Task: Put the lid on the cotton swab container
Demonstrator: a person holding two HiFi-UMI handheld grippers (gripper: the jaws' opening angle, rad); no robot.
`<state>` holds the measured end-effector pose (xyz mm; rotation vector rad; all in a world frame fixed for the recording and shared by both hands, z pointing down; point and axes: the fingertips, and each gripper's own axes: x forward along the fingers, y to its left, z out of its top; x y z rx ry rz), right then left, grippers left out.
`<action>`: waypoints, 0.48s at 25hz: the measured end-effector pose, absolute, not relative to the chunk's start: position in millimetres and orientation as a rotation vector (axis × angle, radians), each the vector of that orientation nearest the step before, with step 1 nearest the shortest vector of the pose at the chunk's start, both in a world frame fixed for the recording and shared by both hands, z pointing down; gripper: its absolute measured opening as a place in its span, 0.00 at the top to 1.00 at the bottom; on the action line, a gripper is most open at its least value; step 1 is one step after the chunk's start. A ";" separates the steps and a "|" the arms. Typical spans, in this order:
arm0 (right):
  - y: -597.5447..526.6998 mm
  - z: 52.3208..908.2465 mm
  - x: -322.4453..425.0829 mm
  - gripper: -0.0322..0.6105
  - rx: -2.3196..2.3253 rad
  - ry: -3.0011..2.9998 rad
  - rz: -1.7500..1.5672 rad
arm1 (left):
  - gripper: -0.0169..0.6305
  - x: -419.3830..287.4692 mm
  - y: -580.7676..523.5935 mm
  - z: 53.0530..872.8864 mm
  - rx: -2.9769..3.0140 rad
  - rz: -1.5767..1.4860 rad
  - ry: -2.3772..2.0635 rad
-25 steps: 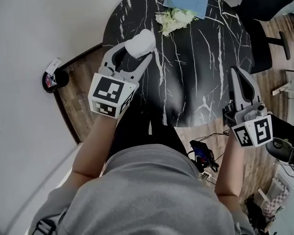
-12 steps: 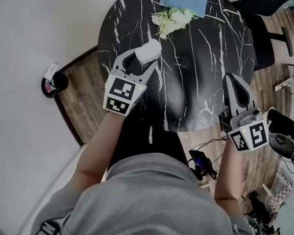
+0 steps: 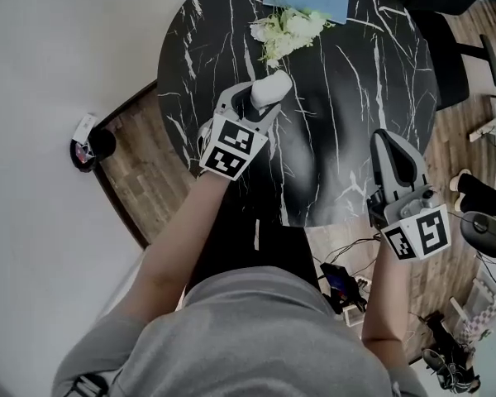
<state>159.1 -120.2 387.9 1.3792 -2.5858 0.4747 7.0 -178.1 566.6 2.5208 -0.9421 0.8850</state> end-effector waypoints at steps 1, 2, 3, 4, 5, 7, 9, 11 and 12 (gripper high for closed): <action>-119.7 390.0 160.9 0.91 1.385 -2.579 0.481 | 0.61 9.5 -178.2 573.8 2.512 0.893 -0.930; -119.0 392.1 162.5 0.91 1.391 -2.572 0.488 | 0.61 12.2 -178.0 580.4 2.504 0.901 -0.918; -118.1 393.9 164.1 0.91 1.398 -2.566 0.495 | 0.61 14.6 -177.9 586.1 2.498 0.910 -0.906; -117.5 395.6 165.6 0.91 1.404 -2.560 0.501 | 0.61 16.8 -178.3 590.9 2.494 0.918 -0.896; -117.0 397.1 167.1 0.91 1.411 -2.554 0.506 | 0.61 18.8 -179.2 594.9 2.492 0.924 -0.889; -116.5 399.8 170.0 0.91 1.421 -2.545 0.514 | 0.61 22.4 -182.0 601.6 2.491 0.930 -0.880; -115.2 402.6 172.6 0.91 1.428 -2.537 0.523 | 0.61 25.6 -184.1 607.7 2.488 0.928 -0.874; -113.5 404.6 175.0 0.91 1.437 -2.530 0.531 | 0.61 28.6 -185.8 612.6 2.485 0.919 -0.871; -112.9 404.9 176.2 0.91 1.441 -2.527 0.533 | 0.61 30.7 -187.2 613.2 2.488 0.908 -0.872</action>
